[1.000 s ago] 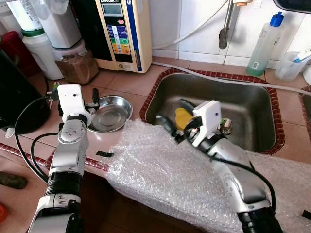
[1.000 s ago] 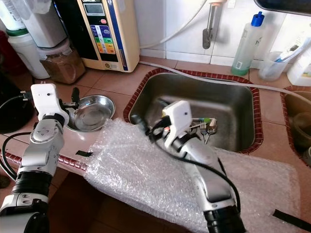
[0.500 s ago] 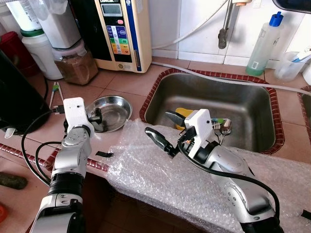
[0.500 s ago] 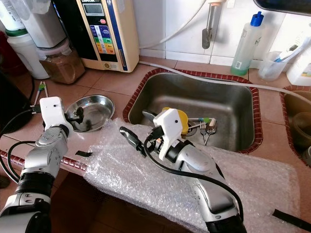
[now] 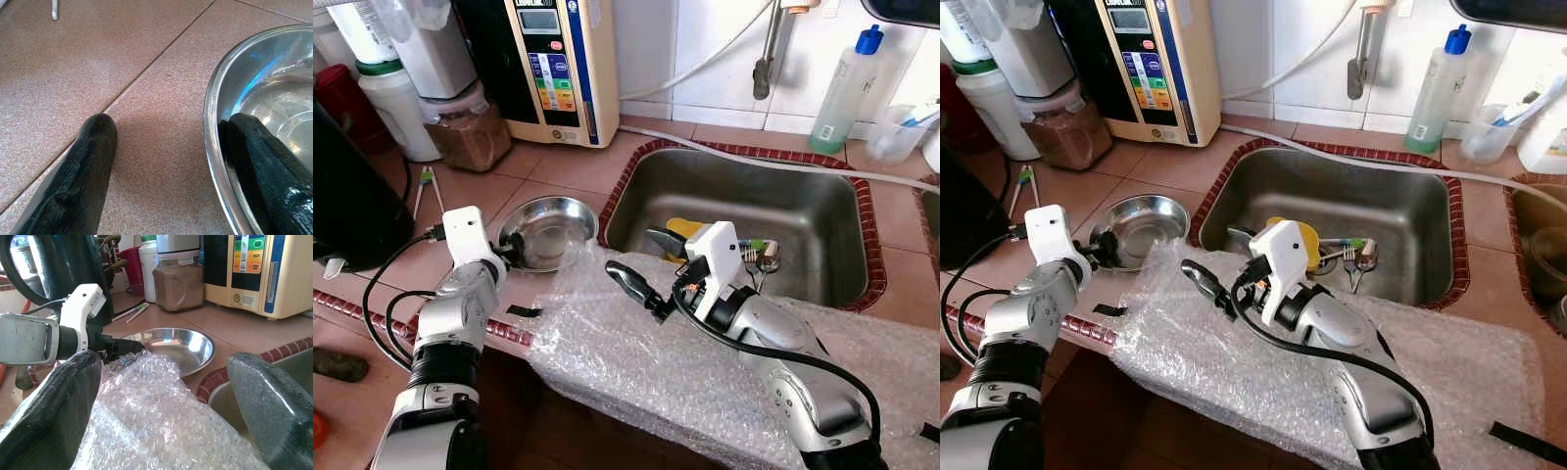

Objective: Kitchen organization

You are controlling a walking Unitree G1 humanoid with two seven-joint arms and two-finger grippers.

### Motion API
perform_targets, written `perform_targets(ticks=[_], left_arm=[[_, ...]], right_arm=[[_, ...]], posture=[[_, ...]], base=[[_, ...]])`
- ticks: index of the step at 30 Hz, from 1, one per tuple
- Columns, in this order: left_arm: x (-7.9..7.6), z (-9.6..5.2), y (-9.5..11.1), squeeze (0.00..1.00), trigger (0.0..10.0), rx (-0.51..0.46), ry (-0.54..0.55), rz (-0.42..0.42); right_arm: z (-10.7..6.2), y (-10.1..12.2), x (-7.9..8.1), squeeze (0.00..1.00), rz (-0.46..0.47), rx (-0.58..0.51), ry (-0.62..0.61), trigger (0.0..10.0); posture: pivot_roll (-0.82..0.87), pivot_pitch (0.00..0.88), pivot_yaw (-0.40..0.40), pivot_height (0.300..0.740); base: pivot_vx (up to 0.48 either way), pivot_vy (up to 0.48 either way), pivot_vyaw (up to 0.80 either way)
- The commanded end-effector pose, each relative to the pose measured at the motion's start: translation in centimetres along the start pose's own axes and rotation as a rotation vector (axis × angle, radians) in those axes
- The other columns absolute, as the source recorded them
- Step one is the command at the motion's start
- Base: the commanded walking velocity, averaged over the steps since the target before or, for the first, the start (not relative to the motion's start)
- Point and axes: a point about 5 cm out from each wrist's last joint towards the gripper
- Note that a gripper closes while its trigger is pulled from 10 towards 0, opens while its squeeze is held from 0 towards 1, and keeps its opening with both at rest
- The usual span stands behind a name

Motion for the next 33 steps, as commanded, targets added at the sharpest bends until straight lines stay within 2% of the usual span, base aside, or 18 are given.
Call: perform_targets(ticks=[1,11,12,15,16,22,23,24,25,26,27,28,29,33], left_arm=[[0.1,0.0,-1.1,0.0,0.0,0.057,-0.006,0.014],[1.3,0.0,-0.7,0.0,0.0,0.035,0.073,0.039],[1.5,0.0,0.0,0.0,0.0,-0.017,0.089,0.054],[1.6,-0.1,0.5,0.0,0.0,-0.045,0.11,0.063],[1.7,-0.1,0.7,0.0,10.0,-0.062,0.13,0.068],[1.5,-0.9,2.2,0.0,10.0,-0.19,0.179,0.068],[1.4,-1.0,2.3,0.0,7.3,-0.204,0.173,0.063],[1.3,-1.1,2.3,0.0,7.3,-0.212,0.169,0.06],[1.1,-1.1,2.3,0.0,0.0,-0.212,0.157,0.065],[1.0,-1.1,2.2,0.0,0.0,-0.213,0.149,0.07],[1.0,-1.1,2.2,1.0,0.0,-0.208,0.149,0.069],[0.9,-1.1,2.1,1.0,8.4,-0.212,0.147,0.052],[1.0,-1.2,2.1,1.0,10.0,-0.217,0.151,0.047],[1.3,-1.2,1.7,1.0,10.0,-0.194,0.18,0.04]], right_arm=[[0.0,0.5,0.5,0.0,-0.007,-0.014,0.025,10.0],[0.0,0.7,0.2,0.0,-0.014,-0.013,0.017,10.0],[0.0,0.7,0.2,0.0,-0.014,-0.014,0.016,10.0],[0.0,0.7,0.1,0.0,-0.015,-0.014,0.016,10.0],[0.0,0.7,0.1,0.0,-0.016,-0.013,0.016,10.0],[0.0,0.7,0.1,0.0,-0.017,-0.014,0.015,10.0],[0.1,0.7,0.0,0.0,-0.017,-0.014,0.014,10.0],[0.1,0.7,0.0,0.0,-0.018,-0.015,0.014,10.0],[0.1,0.7,0.0,0.0,-0.018,-0.015,0.013,10.0],[0.1,0.7,0.0,0.0,-0.018,-0.015,0.013,10.0],[0.1,0.7,0.0,0.0,-0.018,-0.015,0.013,10.0],[0.1,0.7,0.0,0.0,-0.019,-0.014,0.011,10.0],[0.1,0.7,-0.1,0.0,-0.02,-0.014,0.01,10.0],[0.0,0.7,-0.1,0.0,-0.019,-0.014,0.007,10.0]], posture=[[-0.15,0.073,0.121,0.74],[-0.15,0.072,0.119,0.74],[-0.15,0.073,0.119,0.74],[-0.15,0.072,0.117,0.74],[-0.15,0.072,0.117,0.74],[-0.15,0.07,0.115,0.74],[-0.15,0.069,0.114,0.74],[-0.15,0.069,0.114,0.74],[-0.15,0.069,0.113,0.74],[-0.15,0.069,0.113,0.74],[-0.15,0.069,0.113,0.74],[-0.15,0.069,0.113,0.74],[-0.15,0.071,0.111,0.74],[-0.15,0.069,0.11,0.74]], base=[[0.0,0.0,0.0],[0.0,0.0,0.0],[0.0,0.0,0.0],[0.0,0.0,0.0],[0.0,0.0,0.0],[0.0,0.0,0.0],[0.0,0.0,0.0],[0.0,0.0,0.0],[0.0,0.0,0.0],[0.0,0.0,0.0],[0.0,0.0,0.0],[0.0,0.0,0.0],[0.0,0.0,0.0],[0.0,0.0,0.0]])
Point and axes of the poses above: a point about 5 cm out from each wrist's last joint towards the gripper, its own z axis pointing out of the wrist towards the gripper, its own y axis along the axis of the wrist's last joint, x = y × z, and after that the axes turned 13 degrees about z, right-handed
